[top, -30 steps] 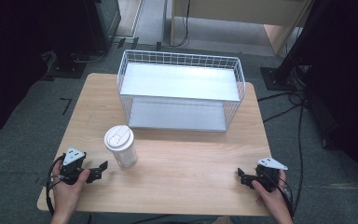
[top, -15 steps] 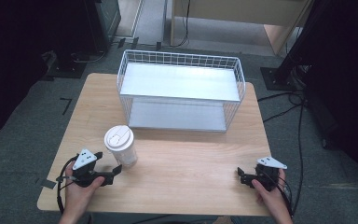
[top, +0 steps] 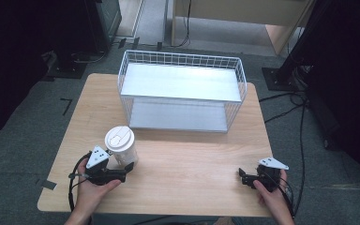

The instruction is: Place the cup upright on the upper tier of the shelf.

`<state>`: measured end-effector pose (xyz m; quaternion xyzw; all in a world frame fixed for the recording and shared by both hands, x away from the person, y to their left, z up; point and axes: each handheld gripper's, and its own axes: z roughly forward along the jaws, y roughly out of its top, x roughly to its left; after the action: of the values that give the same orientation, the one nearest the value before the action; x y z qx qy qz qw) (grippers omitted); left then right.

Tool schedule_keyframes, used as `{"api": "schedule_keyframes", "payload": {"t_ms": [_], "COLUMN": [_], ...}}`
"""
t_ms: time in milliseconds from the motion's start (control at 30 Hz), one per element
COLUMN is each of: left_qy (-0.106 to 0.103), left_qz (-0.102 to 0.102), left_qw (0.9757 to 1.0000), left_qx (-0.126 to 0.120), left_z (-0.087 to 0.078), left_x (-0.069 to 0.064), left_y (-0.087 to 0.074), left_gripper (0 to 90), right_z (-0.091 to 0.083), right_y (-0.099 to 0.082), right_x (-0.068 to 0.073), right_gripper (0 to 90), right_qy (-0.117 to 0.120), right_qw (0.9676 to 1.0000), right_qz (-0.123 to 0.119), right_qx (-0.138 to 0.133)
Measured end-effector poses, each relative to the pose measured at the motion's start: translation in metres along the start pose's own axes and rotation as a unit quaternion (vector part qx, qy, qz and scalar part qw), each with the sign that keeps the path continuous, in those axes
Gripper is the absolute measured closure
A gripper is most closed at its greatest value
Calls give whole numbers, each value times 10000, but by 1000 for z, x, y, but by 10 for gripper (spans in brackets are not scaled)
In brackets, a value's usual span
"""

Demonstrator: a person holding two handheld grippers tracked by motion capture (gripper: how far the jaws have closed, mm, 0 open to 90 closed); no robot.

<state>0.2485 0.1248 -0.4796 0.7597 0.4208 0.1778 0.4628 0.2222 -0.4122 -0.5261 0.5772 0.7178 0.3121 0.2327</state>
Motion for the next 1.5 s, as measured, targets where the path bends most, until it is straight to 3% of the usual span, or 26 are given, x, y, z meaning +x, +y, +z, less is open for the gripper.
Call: {"api": "schedule_keyframes", "payload": {"t_ms": [100, 133, 233, 300, 333, 433, 500, 533, 700, 1133, 1400, 1500], "left_qy": [174, 337, 472, 599, 599, 755, 788, 868, 858, 759, 634, 554], "left_qz": [4, 47, 91, 109, 109, 47, 44, 88, 46, 32, 363, 396], "left_qw": [9995, 9983, 9968, 9940, 9940, 9901, 9890, 9858, 9834, 9841, 9796, 9798], "left_qx": [-271, -473, -635, -903, -903, -1185, -1252, -1433, -1599, -1607, -1871, -1879], "left_z": [0, 0, 1, 4, 4, 9, 10, 11, 11, 14, 9, 8], "left_x": [-2, -3, -5, -9, -9, -13, -14, -16, -16, -12, -30, -35], "left_y": [2, 5, 10, 15, 15, 16, 16, 15, 17, 22, 40, 47], "left_gripper": [55, 66, 75, 97, 114, 135, 136, 138, 144, 157, 158, 158], "right_z": [0, 0, 0, 0, 0, 0, 0, 0, 0, 0, 0, 0], "right_y": [0, 0, 0, 0, 0, 0, 0, 0, 0, 0, 0, 0], "right_x": [0, 0, 0, 0, 0, 0, 0, 0, 0, 0, 0, 0], "right_gripper": [28, 28, 27, 27, 27, 27, 27, 27, 27, 27, 27, 27], "right_qy": [0, 0, -5, 4, 4, 5, 4, 6, 8, 7, 7, 7], "right_qw": [10000, 10000, 10000, 10000, 10000, 10000, 10000, 10000, 10000, 10000, 10000, 10000], "right_qz": [1, -1, 1, 10, 10, 10, 9, 11, 9, 8, 7, 8], "right_qx": [0, 0, 2, 3, 3, 3, 3, 2, 1, 1, 1, 1]}}
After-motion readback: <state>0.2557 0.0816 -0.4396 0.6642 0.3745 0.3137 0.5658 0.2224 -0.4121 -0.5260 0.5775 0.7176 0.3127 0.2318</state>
